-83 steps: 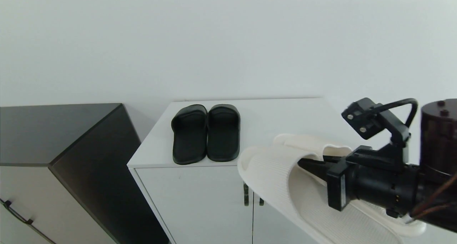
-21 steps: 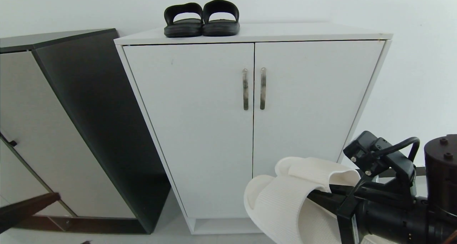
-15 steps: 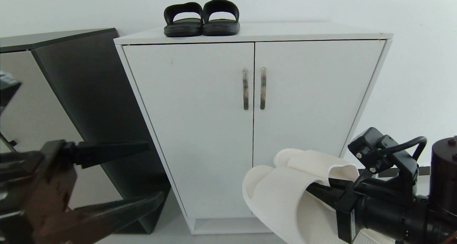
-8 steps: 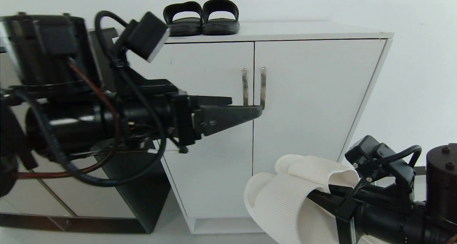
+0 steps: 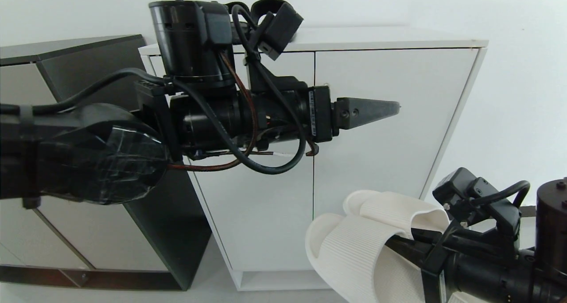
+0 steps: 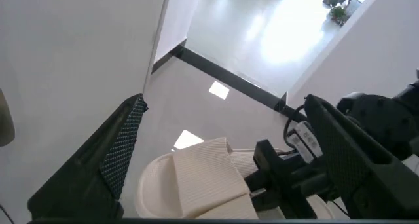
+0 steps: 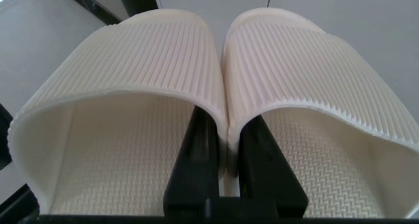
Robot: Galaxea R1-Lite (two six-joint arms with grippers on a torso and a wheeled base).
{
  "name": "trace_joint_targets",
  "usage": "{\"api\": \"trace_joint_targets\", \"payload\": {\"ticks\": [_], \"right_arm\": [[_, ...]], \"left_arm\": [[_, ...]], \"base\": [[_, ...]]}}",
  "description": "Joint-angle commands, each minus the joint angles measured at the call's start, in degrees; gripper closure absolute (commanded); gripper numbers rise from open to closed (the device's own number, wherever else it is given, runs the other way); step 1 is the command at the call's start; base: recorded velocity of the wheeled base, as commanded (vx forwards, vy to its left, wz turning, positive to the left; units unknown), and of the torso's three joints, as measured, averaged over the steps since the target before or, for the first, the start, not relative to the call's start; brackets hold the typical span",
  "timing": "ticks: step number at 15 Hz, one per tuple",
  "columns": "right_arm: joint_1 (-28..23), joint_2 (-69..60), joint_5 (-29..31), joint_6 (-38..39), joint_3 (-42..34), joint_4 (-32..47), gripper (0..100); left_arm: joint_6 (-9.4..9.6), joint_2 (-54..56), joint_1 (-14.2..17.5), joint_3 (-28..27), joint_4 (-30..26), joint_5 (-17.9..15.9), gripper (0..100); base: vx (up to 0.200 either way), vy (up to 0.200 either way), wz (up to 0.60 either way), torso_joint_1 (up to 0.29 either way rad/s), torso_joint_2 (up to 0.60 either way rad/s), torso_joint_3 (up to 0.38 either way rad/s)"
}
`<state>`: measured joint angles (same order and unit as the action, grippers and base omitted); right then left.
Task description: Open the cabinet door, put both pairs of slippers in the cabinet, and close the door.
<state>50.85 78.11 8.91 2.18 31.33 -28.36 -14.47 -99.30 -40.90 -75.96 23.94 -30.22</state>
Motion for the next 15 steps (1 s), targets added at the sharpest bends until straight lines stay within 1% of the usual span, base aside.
{"api": "trace_joint_targets", "payload": {"ticks": [1,2,3,4,5,8,11,15], "right_arm": [[0.04,-0.32,-0.03,0.02,0.05,-0.03,100],[-0.05,-0.41,-0.03,0.02,0.05,-0.03,100],[-0.05,-0.41,-0.03,0.02,-0.04,-0.03,100],[-0.05,-0.41,-0.12,0.02,-0.04,-0.03,100],[-0.05,-0.41,-0.65,0.02,-0.04,-0.03,100],[-0.05,-0.59,-1.09,0.02,-0.04,-0.03,100],[-0.05,-0.15,-1.44,0.02,-0.22,0.05,100],[0.04,-0.15,-1.53,0.02,-0.66,0.05,100]], "left_arm": [[-0.03,-2.21,0.47,-0.94,-0.04,0.34,0],[0.06,-2.3,0.47,-0.94,-0.04,2.27,0],[0.32,-2.47,0.47,-1.03,-0.04,5.61,0],[0.5,-2.65,0.56,-1.03,0.05,7.28,0],[0.5,-2.74,1.0,-0.94,0.05,8.07,0],[0.5,-3.26,2.67,-1.03,0.23,8.95,0],[0.5,-4.05,4.95,-1.12,0.4,8.78,0],[0.5,-6.16,6.01,-3.58,0.4,8.86,0]], "base": [[0.0,0.0,0.0,0.0,0.0,0.0],[0.0,0.0,0.0,0.0,0.0,0.0],[0.0,0.0,0.0,0.0,0.0,0.0],[0.0,0.0,0.0,0.0,0.0,0.0],[0.0,0.0,0.0,0.0,0.0,0.0],[0.0,0.0,0.0,0.0,0.0,0.0],[0.0,0.0,0.0,0.0,0.0,0.0],[0.0,0.0,0.0,0.0,0.0,0.0]]}}
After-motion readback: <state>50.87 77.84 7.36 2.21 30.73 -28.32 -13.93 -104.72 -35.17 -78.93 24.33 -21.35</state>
